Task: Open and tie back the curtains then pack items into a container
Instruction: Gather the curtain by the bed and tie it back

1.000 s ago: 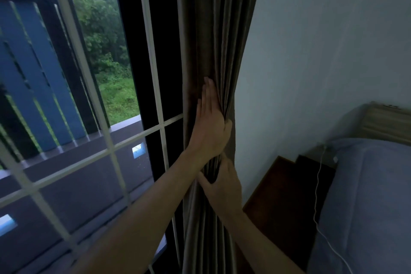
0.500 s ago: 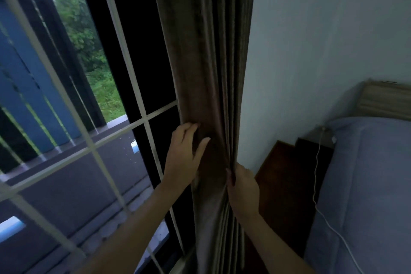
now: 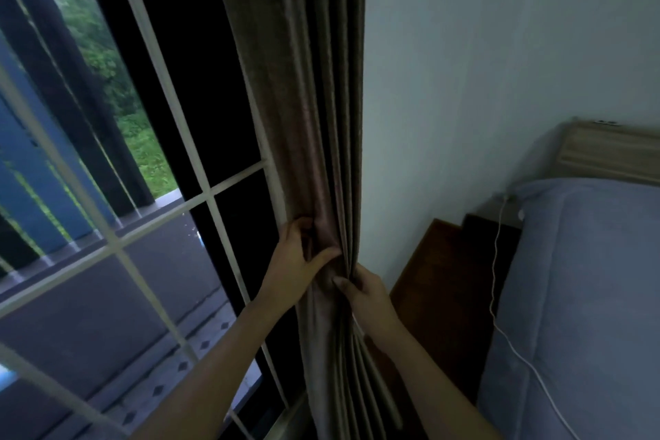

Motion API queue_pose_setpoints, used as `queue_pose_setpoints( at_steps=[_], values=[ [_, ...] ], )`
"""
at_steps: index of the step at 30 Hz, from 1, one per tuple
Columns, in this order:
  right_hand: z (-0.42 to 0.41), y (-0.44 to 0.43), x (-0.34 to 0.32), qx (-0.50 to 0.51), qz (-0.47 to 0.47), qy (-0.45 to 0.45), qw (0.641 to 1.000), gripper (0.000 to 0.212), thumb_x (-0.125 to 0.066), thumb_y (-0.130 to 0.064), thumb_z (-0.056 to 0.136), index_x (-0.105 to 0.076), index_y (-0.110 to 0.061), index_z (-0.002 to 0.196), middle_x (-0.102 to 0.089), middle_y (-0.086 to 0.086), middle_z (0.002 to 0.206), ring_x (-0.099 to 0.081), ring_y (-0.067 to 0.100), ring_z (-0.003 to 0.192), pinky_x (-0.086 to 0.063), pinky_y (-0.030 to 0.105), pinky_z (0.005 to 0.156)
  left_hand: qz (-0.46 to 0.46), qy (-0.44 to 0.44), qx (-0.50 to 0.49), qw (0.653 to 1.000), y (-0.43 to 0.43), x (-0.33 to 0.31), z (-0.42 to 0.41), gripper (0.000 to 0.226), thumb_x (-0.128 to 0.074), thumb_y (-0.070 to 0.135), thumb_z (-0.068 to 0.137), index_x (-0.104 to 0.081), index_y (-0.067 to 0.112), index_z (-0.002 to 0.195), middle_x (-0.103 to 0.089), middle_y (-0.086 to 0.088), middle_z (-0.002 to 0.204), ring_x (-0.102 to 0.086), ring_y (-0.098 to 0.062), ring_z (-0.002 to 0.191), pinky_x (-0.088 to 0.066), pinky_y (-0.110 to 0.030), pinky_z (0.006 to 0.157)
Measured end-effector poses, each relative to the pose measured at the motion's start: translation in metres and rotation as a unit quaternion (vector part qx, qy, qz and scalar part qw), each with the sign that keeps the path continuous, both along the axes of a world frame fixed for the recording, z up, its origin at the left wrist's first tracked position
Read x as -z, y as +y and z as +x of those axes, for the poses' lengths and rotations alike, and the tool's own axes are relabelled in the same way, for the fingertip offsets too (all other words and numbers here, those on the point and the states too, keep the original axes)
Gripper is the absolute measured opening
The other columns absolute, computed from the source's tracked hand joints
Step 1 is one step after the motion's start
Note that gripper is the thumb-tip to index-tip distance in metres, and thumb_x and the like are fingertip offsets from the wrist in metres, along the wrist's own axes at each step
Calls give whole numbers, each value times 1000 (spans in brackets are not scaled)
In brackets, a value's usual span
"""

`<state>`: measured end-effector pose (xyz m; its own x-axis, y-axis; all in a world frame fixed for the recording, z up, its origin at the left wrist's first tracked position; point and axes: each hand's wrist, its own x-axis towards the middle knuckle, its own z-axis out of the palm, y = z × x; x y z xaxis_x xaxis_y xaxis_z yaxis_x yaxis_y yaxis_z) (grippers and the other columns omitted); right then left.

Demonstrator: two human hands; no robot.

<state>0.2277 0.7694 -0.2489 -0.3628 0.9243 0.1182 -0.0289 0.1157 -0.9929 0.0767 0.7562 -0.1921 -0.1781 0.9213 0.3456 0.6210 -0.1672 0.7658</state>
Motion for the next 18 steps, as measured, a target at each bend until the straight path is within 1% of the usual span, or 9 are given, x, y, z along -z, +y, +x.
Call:
queue_pose_setpoints(
  at_steps=[2,4,7,9,11,13,15,17,18],
  values=[
    [4,1,-8,-25,-90,62,994,26,-60,-11,93,-57,-10,119,-72,7,105,-70,20,96,-56,27,79,-18,-7,15,1000,2,-1,-1,76,-73,53,71,-43,19,133,-48,6,127,-53,-7,112,-45,-23,96],
    [6,4,-10,-39,-144,84,985,38,-66,-12,89,-48,-9,122,-73,15,101,-71,27,92,-58,31,75,-32,-26,23,999,5,-3,0,73,-77,49,70,-46,21,130,-55,5,124,-57,-8,109,-48,-25,93],
    [6,9,-4,-35,-155,72,985,67,-76,-16,82,-37,-18,136,-72,19,102,-70,33,94,-56,46,87,-62,-70,40,995,9,-5,2,56,-77,37,75,-55,17,122,-65,9,109,-61,3,95,-47,-7,78],
    [5,11,-3,-31,-144,93,985,70,-76,-12,81,-37,-27,137,-72,19,104,-70,33,96,-57,44,86,-79,-89,64,991,11,-5,3,43,-74,32,80,-61,16,118,-68,10,106,-63,1,95,-47,-5,76],
    [3,12,-8,-30,-110,117,987,60,-73,-4,82,-47,-32,128,-70,11,114,-68,25,103,-57,34,85,-86,-112,98,985,12,-6,2,34,-70,27,84,-64,18,116,-70,9,107,-66,-5,100,-50,-14,85],
    [2,16,-12,-32,-49,52,997,55,-73,-10,83,-52,-36,126,-68,-2,120,-66,12,107,-54,28,90,-98,-128,116,980,12,-10,0,27,-69,23,86,-66,16,112,-71,8,105,-67,-7,100,-52,-20,88],
    [-1,21,-12,-23,-2,-35,999,49,-75,-19,83,-57,-35,125,-69,-11,114,-66,5,102,-54,25,88,-111,-130,126,977,13,-12,-6,24,-70,21,85,-69,13,108,-73,5,102,-68,-9,99,-52,-21,87],
    [-5,25,-8,-4,29,-85,996,40,-76,-26,80,-64,-29,118,-71,-7,105,-68,10,95,-53,24,80,-119,-124,136,976,13,-14,-11,25,-71,21,84,-70,10,106,-74,1,101,-68,-10,97,-52,-21,87],
    [-8,27,-3,12,45,-108,993,38,-77,-34,78,-67,-26,114,-69,-1,105,-66,14,97,-50,22,80,-119,-123,137,976,12,-14,-13,25,-72,21,83,-71,9,105,-74,0,100,-69,-9,95,-52,-20,85]
  ],
)
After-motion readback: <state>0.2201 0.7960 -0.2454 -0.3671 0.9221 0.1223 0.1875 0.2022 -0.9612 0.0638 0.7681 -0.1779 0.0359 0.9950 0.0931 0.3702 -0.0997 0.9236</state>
